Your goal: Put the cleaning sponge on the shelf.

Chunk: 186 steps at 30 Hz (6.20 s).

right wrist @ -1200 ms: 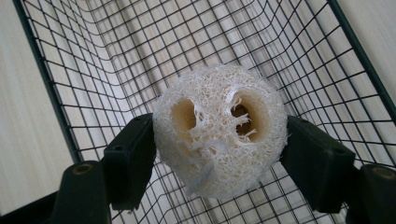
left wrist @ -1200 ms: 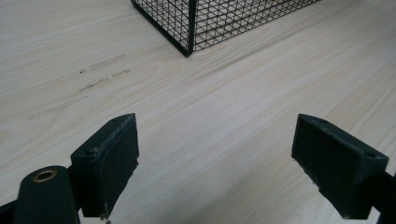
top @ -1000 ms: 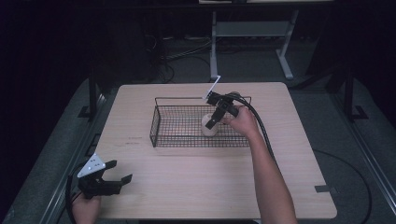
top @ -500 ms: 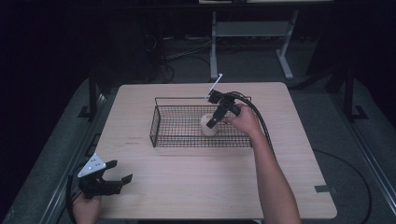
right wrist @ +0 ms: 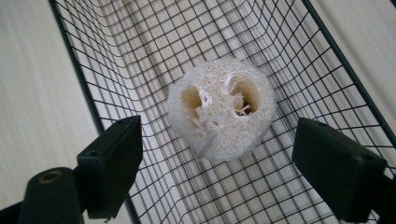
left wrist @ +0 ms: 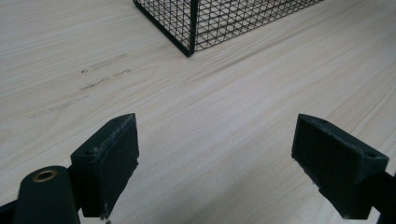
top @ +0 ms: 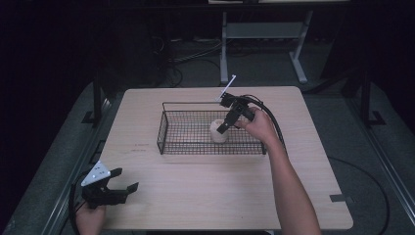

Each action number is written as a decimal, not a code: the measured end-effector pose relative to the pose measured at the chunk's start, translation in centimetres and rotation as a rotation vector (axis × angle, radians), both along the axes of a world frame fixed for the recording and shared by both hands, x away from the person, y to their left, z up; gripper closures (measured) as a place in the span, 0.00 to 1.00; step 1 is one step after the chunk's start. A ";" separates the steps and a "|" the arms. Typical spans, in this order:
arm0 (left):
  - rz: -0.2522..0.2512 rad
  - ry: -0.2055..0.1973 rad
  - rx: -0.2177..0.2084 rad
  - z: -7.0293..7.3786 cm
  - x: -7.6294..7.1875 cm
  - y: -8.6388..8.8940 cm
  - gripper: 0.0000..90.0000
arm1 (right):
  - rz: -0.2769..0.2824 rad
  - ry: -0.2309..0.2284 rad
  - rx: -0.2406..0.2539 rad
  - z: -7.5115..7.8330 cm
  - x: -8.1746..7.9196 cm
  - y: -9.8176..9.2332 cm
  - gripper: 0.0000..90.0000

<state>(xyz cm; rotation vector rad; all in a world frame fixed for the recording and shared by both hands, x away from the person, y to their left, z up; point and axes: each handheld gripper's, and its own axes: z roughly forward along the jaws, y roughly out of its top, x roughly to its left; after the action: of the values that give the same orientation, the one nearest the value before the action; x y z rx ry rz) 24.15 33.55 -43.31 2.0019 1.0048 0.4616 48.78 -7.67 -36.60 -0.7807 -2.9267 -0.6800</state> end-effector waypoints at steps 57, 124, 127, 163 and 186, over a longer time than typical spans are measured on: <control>-0.019 0.005 0.013 -0.1 0.2 -0.5 0.15 | 0.075 -0.031 0.097 2.2 -4.4 -2.8 0.16; -0.019 0.012 0.016 -0.3 0.3 -0.5 0.15 | 0.073 -0.023 0.127 -2.4 -12.2 -8.4 0.16; -0.018 0.011 0.017 -0.3 0.2 -0.5 0.15 | 0.065 -0.020 0.118 -2.6 -12.5 -8.8 0.16; -0.020 0.013 0.025 -0.3 0.2 -0.6 0.15 | 0.008 -0.075 0.145 -5.0 -17.4 -12.5 0.16; -0.022 0.013 0.026 -0.4 0.2 -0.8 0.15 | -0.016 -0.076 0.175 -7.0 -20.1 -14.1 0.16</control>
<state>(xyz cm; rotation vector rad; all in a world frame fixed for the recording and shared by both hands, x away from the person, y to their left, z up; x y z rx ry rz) 24.32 32.77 -43.68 2.0402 0.9883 0.4521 28.64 -21.75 -43.58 -0.7779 -2.8783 -0.9723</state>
